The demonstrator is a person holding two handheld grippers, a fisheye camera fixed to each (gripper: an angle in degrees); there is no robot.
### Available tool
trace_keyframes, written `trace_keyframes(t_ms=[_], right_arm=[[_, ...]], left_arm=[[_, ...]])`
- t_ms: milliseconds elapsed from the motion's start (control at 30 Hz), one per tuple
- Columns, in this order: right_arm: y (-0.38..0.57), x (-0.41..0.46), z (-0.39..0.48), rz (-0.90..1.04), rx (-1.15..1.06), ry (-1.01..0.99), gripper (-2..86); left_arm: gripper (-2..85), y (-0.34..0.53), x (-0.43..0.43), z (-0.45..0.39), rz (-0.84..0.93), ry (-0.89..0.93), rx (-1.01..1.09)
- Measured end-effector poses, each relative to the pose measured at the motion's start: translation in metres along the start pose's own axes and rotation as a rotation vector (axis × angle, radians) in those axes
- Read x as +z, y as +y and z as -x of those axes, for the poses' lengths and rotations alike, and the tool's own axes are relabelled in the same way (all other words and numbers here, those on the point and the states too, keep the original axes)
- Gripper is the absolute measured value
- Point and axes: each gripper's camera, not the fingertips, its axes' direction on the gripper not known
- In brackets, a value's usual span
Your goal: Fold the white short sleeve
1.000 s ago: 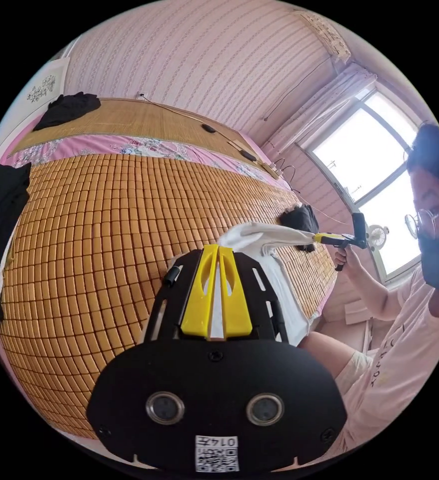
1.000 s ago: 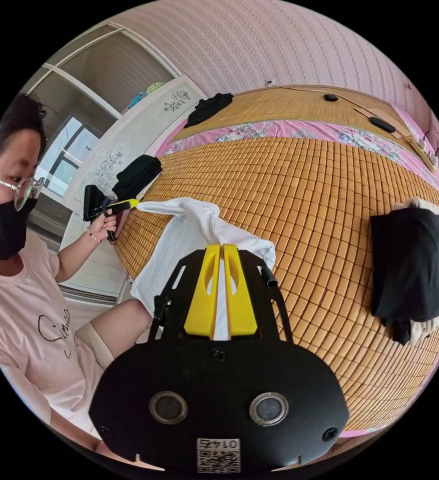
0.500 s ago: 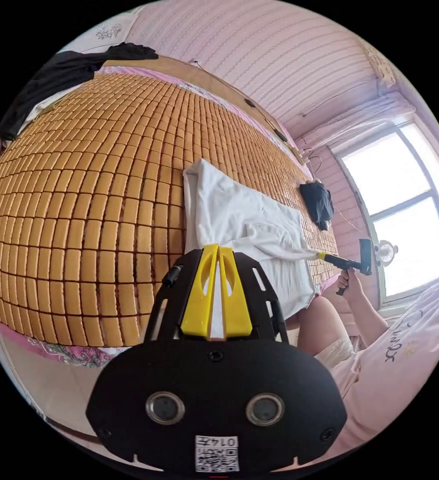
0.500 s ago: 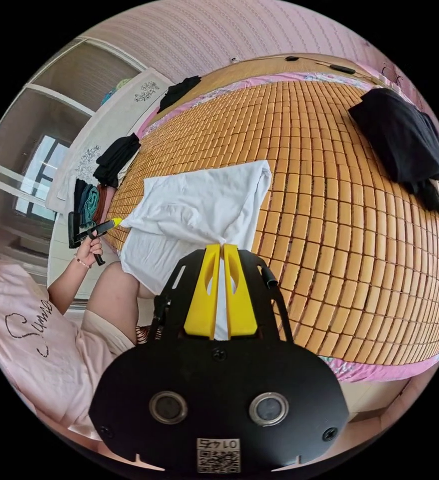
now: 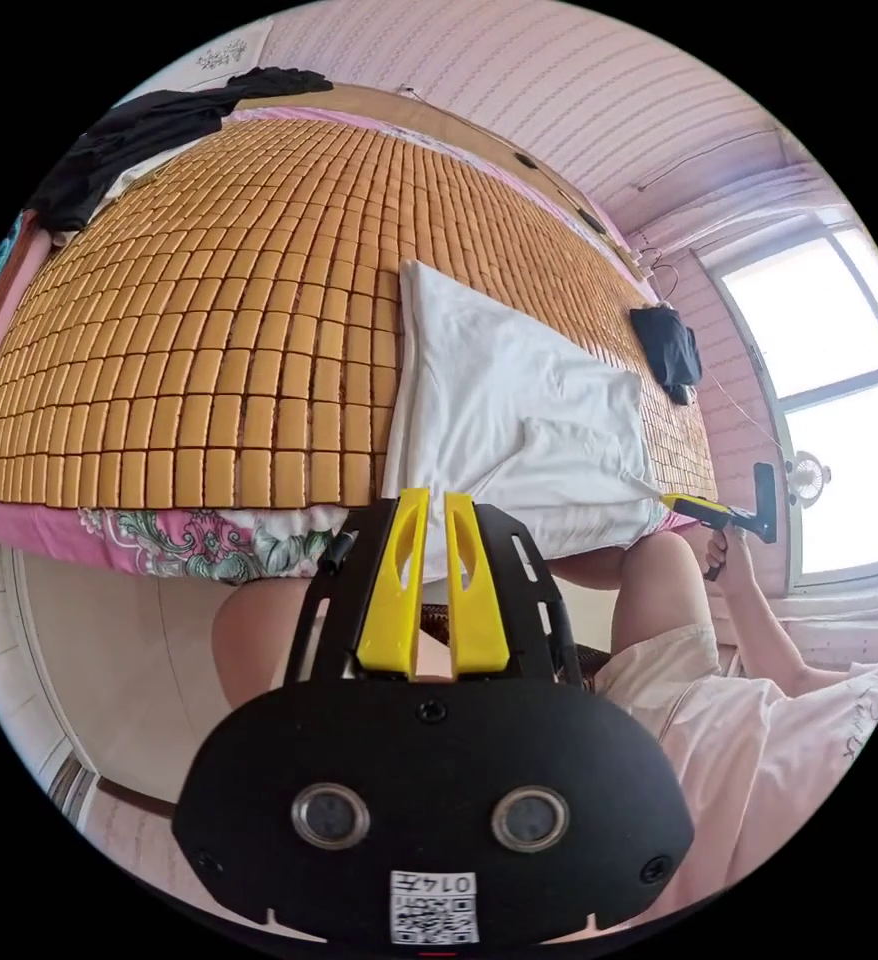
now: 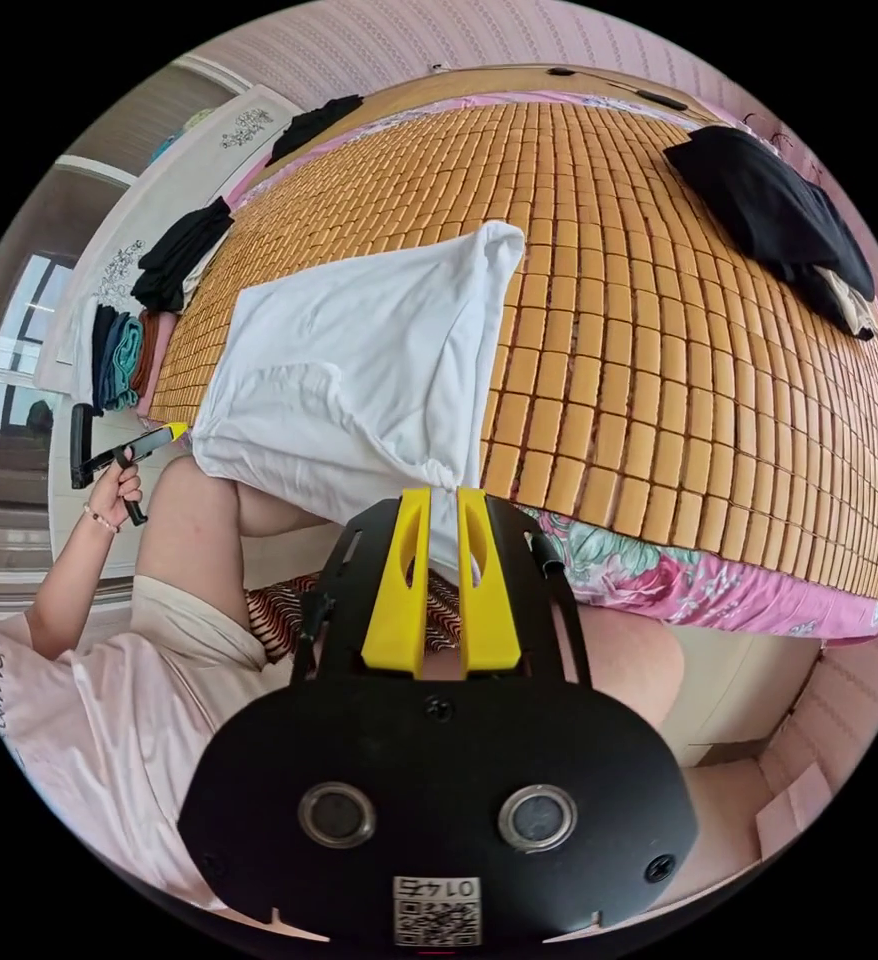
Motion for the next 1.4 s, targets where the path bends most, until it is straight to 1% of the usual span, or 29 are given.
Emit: trace_keyframes(t_ms=[133,200,300,400,467,533,567,600,700,767,833,900,967,1033,1133,1200,1267,1400], right_arm=[[0.012,-0.021,0.023,-0.064,-0.034,0.045,3.9],[0.007,-0.026,0.04,-0.098,-0.077,0.038,4.5],[-0.019,-0.01,0.066,-0.086,-0.139,-0.037,6.5],[-0.05,0.02,0.086,-0.043,-0.157,-0.045,9.4],[-0.067,0.043,0.095,0.0,-0.149,-0.026,8.5],[-0.073,0.056,0.096,0.037,-0.147,-0.021,5.6],[-0.072,0.059,0.097,0.046,-0.16,-0.031,3.1],[-0.07,0.058,0.097,0.039,-0.171,-0.038,2.8],[-0.048,0.041,0.099,0.006,-0.271,-0.137,1.7],[-0.019,0.034,0.104,0.058,-0.399,-0.196,1.8],[0.002,0.039,0.107,0.139,-0.478,-0.19,2.3],[0.02,0.046,0.105,0.209,-0.487,-0.125,3.9],[0.03,0.05,0.097,0.255,-0.457,-0.082,6.8],[0.028,0.045,0.086,0.222,-0.403,-0.079,8.2],[0.004,0.029,0.062,0.086,-0.263,-0.047,11.4],[-0.019,0.018,0.045,-0.015,-0.159,-0.038,12.9],[-0.052,0.007,0.022,-0.141,-0.046,-0.046,13.6],[-0.101,0.008,-0.008,-0.23,0.087,-0.097,15.6]], left_arm=[[4.0,0.003,-0.02,-0.023,-0.052,-0.084,0.034],[3.3,-0.003,-0.027,-0.053,-0.07,-0.076,0.117],[4.0,-0.028,-0.002,-0.089,-0.013,-0.006,0.201],[5.6,-0.059,0.031,-0.117,0.0,-0.059,0.22],[5.7,-0.075,0.051,-0.126,0.029,-0.078,0.219],[4.3,-0.086,0.073,-0.13,0.103,-0.089,0.218],[2.6,-0.089,0.085,-0.132,0.164,-0.091,0.224],[0.5,-0.087,0.087,-0.133,0.16,-0.102,0.243],[-0.4,-0.071,0.066,-0.137,0.144,-0.021,0.338],[-0.4,-0.052,0.05,-0.136,0.156,0.028,0.395],[0.2,-0.033,0.041,-0.13,0.229,0.091,0.421],[3.8,-0.009,0.034,-0.12,0.331,0.141,0.431],[4.9,0.003,0.027,-0.113,0.377,0.1,0.436],[5.2,0.006,0.017,-0.107,0.366,0.07,0.431],[5.5,-0.013,-0.003,-0.092,0.275,0.042,0.378],[6.0,-0.045,-0.017,-0.08,0.159,-0.005,0.325],[6.4,-0.073,-0.023,-0.072,0.081,-0.035,0.286],[8.4,-0.139,-0.019,-0.054,-0.014,-0.067,0.181]])
